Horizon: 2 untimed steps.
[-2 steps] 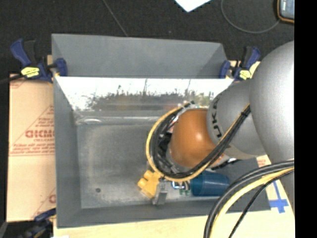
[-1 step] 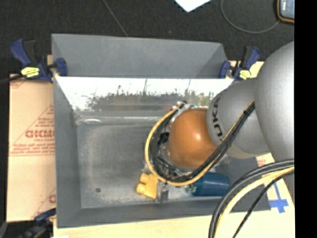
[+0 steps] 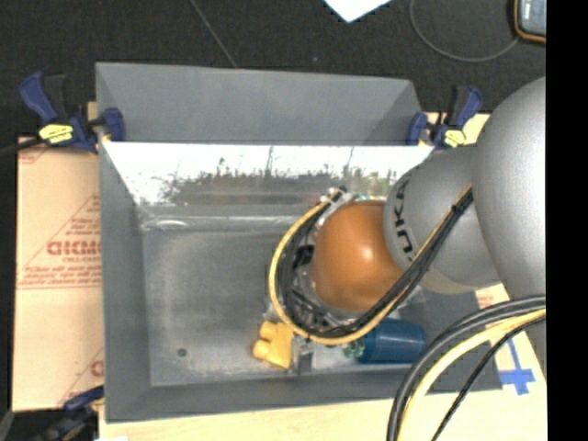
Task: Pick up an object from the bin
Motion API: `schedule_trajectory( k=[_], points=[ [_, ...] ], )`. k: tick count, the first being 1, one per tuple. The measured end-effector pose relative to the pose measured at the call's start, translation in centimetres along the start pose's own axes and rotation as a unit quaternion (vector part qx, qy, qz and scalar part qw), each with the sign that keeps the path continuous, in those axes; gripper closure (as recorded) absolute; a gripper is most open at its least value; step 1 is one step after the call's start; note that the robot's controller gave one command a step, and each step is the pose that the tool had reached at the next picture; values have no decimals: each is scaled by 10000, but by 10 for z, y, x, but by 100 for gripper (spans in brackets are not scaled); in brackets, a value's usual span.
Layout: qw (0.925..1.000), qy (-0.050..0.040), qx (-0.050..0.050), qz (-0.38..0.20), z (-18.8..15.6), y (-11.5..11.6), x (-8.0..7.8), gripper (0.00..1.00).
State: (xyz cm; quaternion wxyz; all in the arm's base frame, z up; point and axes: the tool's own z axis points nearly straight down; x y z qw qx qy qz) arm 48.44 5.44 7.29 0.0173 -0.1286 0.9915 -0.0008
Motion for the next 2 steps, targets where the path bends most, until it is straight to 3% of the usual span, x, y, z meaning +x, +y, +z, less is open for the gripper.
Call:
schedule_trajectory(
  k=[2],
  points=[
    [10000,40,-3,17,-73,-1,0,100]
  ],
)
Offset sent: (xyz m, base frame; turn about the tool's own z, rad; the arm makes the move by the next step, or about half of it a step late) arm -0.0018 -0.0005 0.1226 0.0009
